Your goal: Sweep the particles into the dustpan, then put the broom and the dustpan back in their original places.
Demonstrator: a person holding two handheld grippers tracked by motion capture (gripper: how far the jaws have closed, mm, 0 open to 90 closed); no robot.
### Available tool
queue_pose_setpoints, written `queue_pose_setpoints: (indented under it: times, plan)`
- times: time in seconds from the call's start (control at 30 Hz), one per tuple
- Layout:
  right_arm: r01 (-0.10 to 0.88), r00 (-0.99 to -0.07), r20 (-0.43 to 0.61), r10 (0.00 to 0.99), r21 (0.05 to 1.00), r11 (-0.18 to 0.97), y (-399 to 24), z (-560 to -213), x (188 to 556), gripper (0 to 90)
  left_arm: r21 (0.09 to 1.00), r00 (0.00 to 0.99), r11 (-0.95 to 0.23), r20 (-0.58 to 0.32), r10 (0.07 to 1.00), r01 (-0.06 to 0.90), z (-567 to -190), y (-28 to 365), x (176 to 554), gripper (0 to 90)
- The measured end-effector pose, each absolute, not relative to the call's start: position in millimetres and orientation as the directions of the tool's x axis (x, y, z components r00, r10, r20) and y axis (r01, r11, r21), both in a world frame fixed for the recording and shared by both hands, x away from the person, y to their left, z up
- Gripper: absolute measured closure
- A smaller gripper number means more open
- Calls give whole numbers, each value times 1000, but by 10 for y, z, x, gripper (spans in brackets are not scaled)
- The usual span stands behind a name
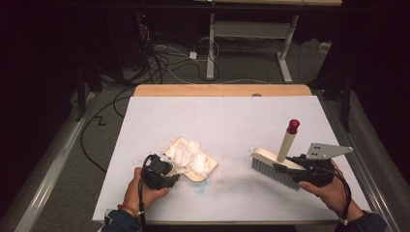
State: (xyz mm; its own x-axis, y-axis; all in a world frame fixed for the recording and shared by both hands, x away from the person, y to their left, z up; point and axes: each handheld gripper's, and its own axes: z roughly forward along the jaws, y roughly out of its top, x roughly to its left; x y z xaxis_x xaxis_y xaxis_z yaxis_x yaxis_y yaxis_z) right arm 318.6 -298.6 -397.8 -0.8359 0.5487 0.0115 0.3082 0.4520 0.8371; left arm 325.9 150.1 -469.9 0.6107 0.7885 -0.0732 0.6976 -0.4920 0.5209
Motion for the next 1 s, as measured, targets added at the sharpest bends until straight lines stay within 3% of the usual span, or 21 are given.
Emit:
queue_pose_setpoints:
  times: [0.37,0.67,1.0]
  plan:
    - [347,-858,58,511,799,491,-2946,-4016,3201,675,540,532,-411,-83,843,735,-4722,1699,3318,627]
    - [434,-862,178,474,743,510,-2960,-4067,3283,675,560,435,-307,-106,894,769,-4742,1847,3365,625]
    - [545,-798,264,541,700,462,-3013,-4153,3559,674,583,307,-181,-123,944,792,-4766,1884,3437,622]
